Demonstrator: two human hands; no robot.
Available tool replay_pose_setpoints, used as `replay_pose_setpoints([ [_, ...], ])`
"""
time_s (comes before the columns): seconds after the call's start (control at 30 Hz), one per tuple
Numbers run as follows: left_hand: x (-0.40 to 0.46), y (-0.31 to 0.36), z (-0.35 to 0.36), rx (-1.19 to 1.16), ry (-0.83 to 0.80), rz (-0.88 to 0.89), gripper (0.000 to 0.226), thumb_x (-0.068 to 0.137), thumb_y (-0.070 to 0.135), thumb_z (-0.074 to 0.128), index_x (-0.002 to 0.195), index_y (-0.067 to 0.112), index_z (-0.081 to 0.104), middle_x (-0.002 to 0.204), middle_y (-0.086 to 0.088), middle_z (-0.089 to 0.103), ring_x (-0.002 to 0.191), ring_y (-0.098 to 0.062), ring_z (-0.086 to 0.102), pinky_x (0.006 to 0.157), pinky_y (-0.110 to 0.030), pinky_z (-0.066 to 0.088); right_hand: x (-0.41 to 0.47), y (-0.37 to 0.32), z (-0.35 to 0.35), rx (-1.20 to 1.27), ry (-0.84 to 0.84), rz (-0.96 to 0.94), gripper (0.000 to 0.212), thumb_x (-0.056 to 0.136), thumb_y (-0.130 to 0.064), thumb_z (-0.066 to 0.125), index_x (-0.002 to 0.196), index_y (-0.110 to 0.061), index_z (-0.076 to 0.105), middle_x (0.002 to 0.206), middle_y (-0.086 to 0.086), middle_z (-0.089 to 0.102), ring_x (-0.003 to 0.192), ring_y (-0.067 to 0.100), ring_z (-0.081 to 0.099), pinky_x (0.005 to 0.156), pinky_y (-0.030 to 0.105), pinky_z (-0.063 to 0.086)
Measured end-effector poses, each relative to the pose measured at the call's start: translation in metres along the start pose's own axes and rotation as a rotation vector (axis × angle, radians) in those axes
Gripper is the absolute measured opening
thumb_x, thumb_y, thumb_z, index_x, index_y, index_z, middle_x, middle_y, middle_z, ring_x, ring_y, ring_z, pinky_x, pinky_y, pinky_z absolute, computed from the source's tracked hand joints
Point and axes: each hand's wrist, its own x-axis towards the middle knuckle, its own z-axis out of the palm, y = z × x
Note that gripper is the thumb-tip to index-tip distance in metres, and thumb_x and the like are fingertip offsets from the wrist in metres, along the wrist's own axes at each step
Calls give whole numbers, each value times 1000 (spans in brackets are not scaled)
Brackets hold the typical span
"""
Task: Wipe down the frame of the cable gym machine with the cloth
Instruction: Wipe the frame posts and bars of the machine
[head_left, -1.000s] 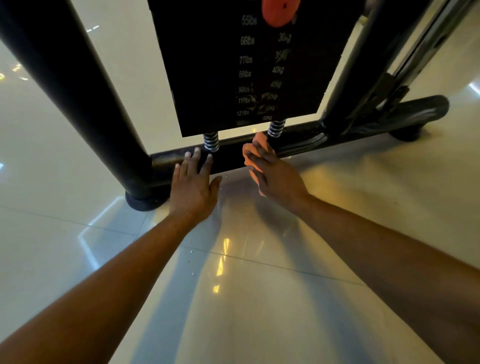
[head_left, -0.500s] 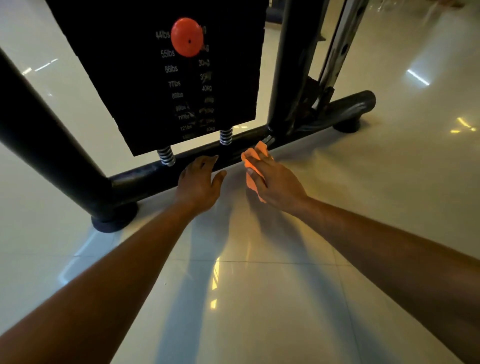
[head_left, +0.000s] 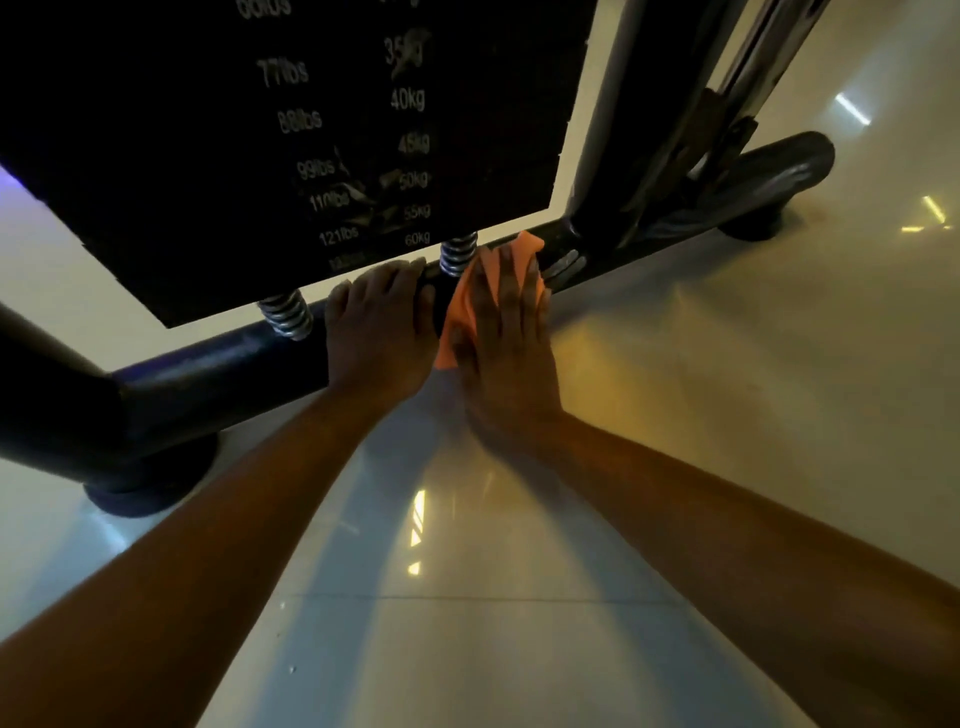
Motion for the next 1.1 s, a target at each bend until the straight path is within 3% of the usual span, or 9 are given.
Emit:
replay_pose_setpoints([
  [0.1,-9,-3,6,67,58,62,51,114,45,39,155,17,50,151,-9,58,140,-31,52,121,-52,33,1,19,3,-114,88,-20,73,115,-49,38,173,-8,20,179,25,8,166,49,3,132,67,11],
  [0.27,-13,-8,12,103,119,103,49,116,38,36,158,17,48,155,-6,55,142,-28,50,122,-49,33,16,40,12,-145,187,299,69,118,-45,25,173,-8,4,180,23,2,167,45,-4,132,63,12],
  [0.37,-11,-3,13,95,126,66,48,115,35,34,157,19,50,155,-4,57,142,-26,51,121,-47,33,7,1,29,17,161,128,72,115,-39,44,170,0,20,177,31,5,163,58,-6,130,71,11],
  [0.47,-13,-5,13,110,116,74,49,115,36,33,158,20,49,156,-4,56,143,-27,50,120,-47,32,5,18,31,-6,157,-68,73,111,-41,57,168,-5,30,174,31,18,161,61,5,128,74,13],
  [0.57,-13,-5,13,122,133,85,48,115,35,35,159,20,49,156,-3,55,143,-27,50,121,-47,32,17,58,18,-86,183,-25,71,112,-46,49,169,-7,32,176,28,20,164,56,7,130,69,14],
  [0.67,-13,0,13,101,128,58,49,115,38,36,158,19,48,156,-5,55,143,-29,49,122,-50,30,16,38,13,13,192,119,70,113,-43,42,170,-5,27,178,27,9,164,54,-4,130,70,10],
  [0.83,-17,17,21,126,110,-14,61,112,49,41,161,12,42,160,-14,49,152,-36,39,129,-58,18,19,48,6,-2,93,-172,66,115,-40,48,169,-6,31,178,23,19,166,49,5,131,69,11],
  [0.97,-18,20,24,172,112,-8,66,112,55,41,164,13,37,162,-13,45,155,-37,34,130,-60,13,33,97,-12,-95,95,-55,64,117,-37,39,173,-11,21,180,19,11,168,40,4,135,61,5],
  [1.1,-21,25,29,184,118,-7,67,113,54,40,166,12,33,167,-14,40,159,-37,28,131,-60,9,26,66,-12,-15,45,-94,66,117,-42,36,173,-9,20,181,18,7,168,43,-4,132,67,6],
])
